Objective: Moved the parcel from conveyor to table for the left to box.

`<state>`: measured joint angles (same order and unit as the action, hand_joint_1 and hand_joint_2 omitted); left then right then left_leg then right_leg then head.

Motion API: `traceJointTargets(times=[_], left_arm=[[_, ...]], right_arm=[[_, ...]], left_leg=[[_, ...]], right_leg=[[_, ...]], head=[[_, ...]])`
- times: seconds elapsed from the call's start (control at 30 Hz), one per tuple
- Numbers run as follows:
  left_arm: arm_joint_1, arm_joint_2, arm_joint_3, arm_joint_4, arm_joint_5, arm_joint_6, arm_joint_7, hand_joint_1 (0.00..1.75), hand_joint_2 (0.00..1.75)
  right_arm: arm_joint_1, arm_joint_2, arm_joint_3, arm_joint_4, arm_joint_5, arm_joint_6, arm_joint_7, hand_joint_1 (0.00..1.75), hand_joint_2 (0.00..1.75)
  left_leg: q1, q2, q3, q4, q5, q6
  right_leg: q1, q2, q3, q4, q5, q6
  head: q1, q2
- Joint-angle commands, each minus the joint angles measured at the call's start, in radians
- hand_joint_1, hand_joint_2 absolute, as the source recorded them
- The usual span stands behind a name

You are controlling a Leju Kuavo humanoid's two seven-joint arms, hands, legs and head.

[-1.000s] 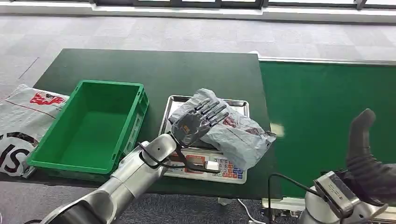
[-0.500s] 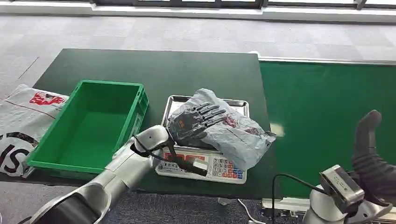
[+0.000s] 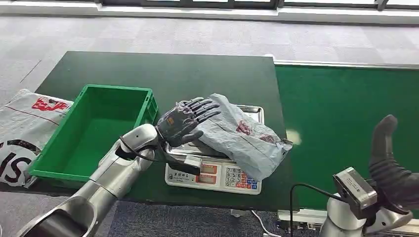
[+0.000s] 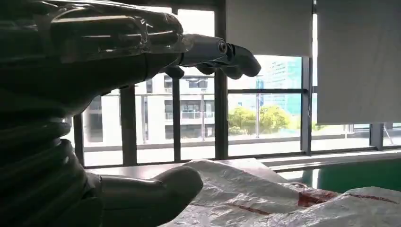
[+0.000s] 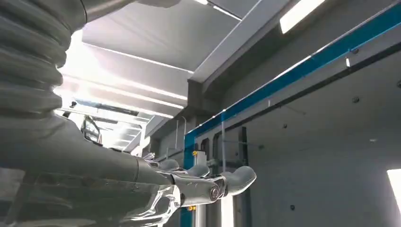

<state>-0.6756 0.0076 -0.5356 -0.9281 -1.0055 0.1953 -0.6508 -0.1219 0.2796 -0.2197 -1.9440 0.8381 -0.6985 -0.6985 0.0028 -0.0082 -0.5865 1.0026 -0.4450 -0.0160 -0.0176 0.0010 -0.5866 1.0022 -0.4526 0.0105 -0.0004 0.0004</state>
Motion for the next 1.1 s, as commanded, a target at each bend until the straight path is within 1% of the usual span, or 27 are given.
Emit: traceJointTargets(times=[0.03,0.17,0.2,0.23,0.5,0.57,0.8,1.07,1.1], left_arm=[[0.049,0.062,0.063,-0.054,0.061,-0.082,-0.026,0.0,1.75],[0.046,0.077,0.033,-0.047,0.033,-0.131,-0.016,0.0,1.75],[0.042,0.077,0.026,-0.041,0.025,-0.14,-0.012,0.0,1.75],[0.034,0.076,0.012,-0.018,0.01,-0.155,-0.005,0.0,1.75],[0.033,0.073,-0.052,0.08,-0.019,-0.177,-0.03,0.0,1.75],[0.011,0.057,-0.071,0.122,-0.011,-0.181,-0.047,0.0,1.75],[-0.023,0.019,-0.104,0.157,0.003,-0.166,-0.046,0.0,1.75],[-0.023,0.019,-0.104,0.157,0.003,-0.166,-0.046,0.0,1.75],[-0.023,0.019,-0.104,0.157,0.003,-0.166,-0.046,0.0,1.75]], right_arm=[[-0.032,0.069,-0.037,0.089,-0.01,0.0,0.0,0.0,1.75],[-0.024,0.069,-0.036,0.085,-0.017,0.0,0.0,0.0,1.75],[-0.024,0.069,-0.036,0.085,-0.017,0.0,0.0,0.0,1.75],[-0.024,0.069,-0.04,0.085,-0.017,0.0,0.0,0.0,1.75],[-0.019,0.069,-0.058,0.084,-0.027,0.0,0.0,0.0,1.75],[-0.032,0.069,-0.068,0.094,-0.028,0.0,0.0,0.0,1.75],[-0.036,0.069,-0.073,0.086,-0.022,0.0,0.0,0.0,1.75],[-0.036,0.069,-0.073,0.086,-0.022,0.0,0.0,0.0,1.75],[-0.036,0.069,-0.073,0.086,-0.022,0.0,0.0,0.0,1.75]], left_leg=[[0.001,0.006,0.002,-0.002,0.0,0.0],[0.001,0.004,0.002,-0.002,0.0,-0.001],[0.001,0.002,0.001,0.0,0.0,0.0],[0.001,0.003,0.001,-0.001,0.0,0.0],[0.001,0.002,0.003,-0.003,0.0,0.0],[0.001,0.001,0.002,-0.001,0.0,0.0],[0.001,0.0,0.0,0.0,0.0,0.0],[0.002,0.001,0.001,-0.001,0.0,0.0],[0.0,0.001,0.0,0.0,0.0,0.0]], right_leg=[[0.002,0.005,0.001,-0.002,0.002,-0.002],[0.002,0.003,0.001,-0.002,0.001,-0.002],[0.001,0.002,0.0,-0.001,0.0,-0.001],[0.002,0.003,0.0,-0.001,0.001,-0.001],[0.002,0.001,0.002,-0.004,0.001,-0.001],[0.002,0.0,0.002,-0.002,0.001,-0.001],[0.001,-0.001,-0.001,0.0,0.0,-0.001],[0.003,0.0,0.001,-0.003,0.001,-0.002],[0.001,0.001,-0.001,-0.001,0.0,-0.001]], head=[[0.0,0.0],[0.0,0.0],[0.0,0.0],[0.0,0.0],[0.0,0.0],[0.0,0.0],[0.0,0.0],[0.0,0.0],[0.0,0.0]])
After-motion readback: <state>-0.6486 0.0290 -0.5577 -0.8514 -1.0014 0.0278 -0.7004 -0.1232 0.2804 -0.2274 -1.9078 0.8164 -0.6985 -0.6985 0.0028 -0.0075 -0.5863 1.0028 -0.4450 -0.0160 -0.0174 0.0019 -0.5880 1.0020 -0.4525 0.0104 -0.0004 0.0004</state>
